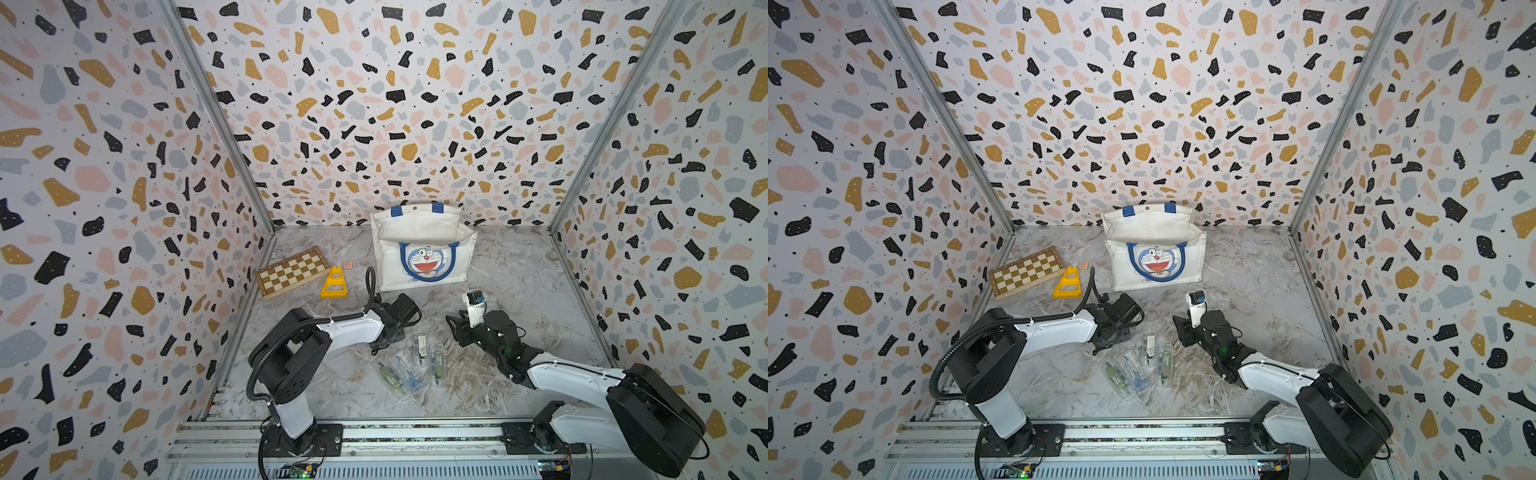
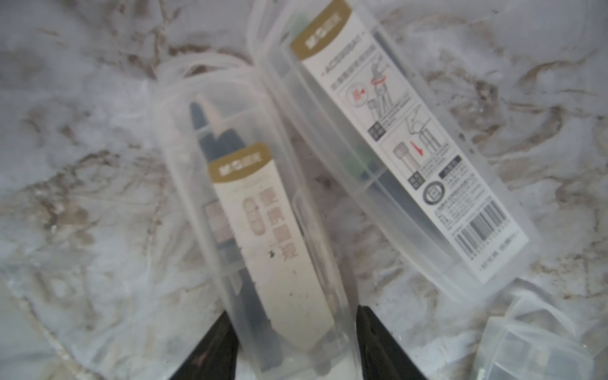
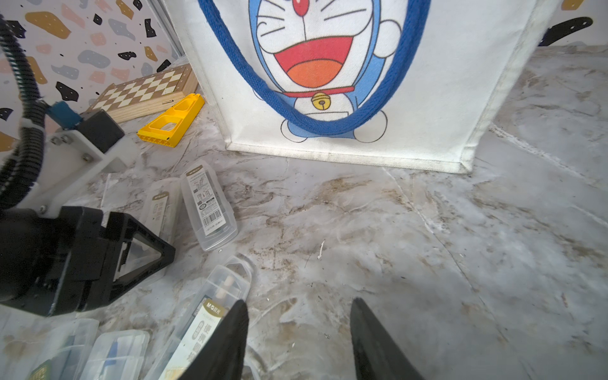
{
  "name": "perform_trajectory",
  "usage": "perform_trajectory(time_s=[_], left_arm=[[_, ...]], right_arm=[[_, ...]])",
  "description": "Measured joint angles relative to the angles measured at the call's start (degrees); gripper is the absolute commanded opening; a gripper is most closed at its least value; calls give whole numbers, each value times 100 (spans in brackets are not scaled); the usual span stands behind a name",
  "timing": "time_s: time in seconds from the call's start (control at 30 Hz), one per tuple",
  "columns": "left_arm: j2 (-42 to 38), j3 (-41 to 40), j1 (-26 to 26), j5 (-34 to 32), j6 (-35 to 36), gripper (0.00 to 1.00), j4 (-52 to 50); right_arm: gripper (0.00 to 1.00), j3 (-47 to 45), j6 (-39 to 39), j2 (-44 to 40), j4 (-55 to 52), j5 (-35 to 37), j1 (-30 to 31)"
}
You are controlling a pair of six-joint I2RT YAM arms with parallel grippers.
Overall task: Put the compass set into the canvas bag
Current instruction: Pick up the compass set at the center of the board.
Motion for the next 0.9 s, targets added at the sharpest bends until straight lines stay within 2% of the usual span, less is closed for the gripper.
perform_trajectory(time_s=[0.33,0.5,0.7,0.9], left_arm=[[-610,-765,-7,-35,192,35,684],[-1241,-1198,-37,-15,538,30,970],[-2262,-1858,-63,225,1591,25,1779],[-2920,-2553,-63,960,2855,22,2712]], right_arm=[[55,0,85,120,2,-72,-2],[56,153,269,111,-223,-299,-98],[58,651,557,-107,-1023,-942,-317],[69,1539,776,-282,-2094,-1762,-411]])
